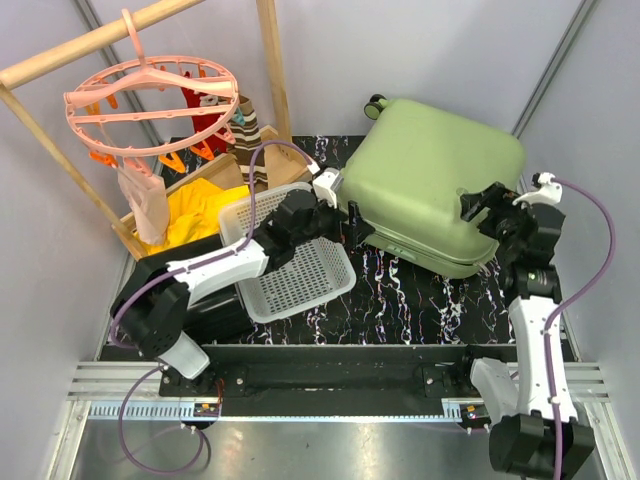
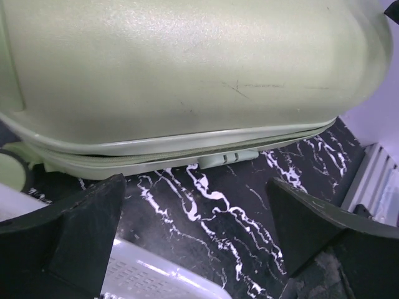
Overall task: Open, take out, and arrange the luggage
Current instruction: Unzip the luggage
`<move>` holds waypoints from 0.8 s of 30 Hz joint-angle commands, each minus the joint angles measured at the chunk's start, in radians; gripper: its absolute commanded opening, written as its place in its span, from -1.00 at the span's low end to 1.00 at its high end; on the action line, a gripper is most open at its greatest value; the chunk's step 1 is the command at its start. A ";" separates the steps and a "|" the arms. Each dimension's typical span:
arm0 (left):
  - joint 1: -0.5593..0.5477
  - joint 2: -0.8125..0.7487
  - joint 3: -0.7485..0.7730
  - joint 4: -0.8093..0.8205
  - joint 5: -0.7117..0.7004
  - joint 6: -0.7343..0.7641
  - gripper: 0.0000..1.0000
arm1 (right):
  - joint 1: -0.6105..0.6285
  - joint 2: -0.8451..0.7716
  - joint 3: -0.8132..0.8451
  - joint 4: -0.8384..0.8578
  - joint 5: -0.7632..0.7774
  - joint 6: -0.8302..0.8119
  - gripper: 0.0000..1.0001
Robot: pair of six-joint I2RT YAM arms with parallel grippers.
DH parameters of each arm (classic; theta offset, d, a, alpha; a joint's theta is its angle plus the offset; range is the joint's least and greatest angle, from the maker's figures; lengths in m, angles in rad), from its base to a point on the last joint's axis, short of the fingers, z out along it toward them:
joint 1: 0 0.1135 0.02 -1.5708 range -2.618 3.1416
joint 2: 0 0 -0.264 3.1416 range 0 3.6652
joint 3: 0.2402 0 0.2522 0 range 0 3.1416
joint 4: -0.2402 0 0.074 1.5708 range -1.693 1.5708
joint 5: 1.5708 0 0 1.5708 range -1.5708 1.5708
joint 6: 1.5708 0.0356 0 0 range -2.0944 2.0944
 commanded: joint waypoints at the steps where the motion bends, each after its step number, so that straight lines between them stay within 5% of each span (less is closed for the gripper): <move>1: -0.003 0.049 0.024 0.158 0.054 -0.058 0.98 | -0.020 0.065 0.129 -0.283 0.239 -0.131 0.82; 8: 0.039 0.135 0.004 0.294 0.048 -0.126 0.98 | -0.095 0.093 0.077 -0.261 0.133 -0.058 0.89; 14: 0.099 0.236 0.067 0.364 0.106 -0.150 0.98 | -0.091 0.105 -0.108 -0.021 -0.144 0.104 0.33; 24: 0.140 0.301 0.172 0.336 0.068 -0.077 0.98 | 0.043 0.119 -0.214 0.093 -0.150 0.099 0.27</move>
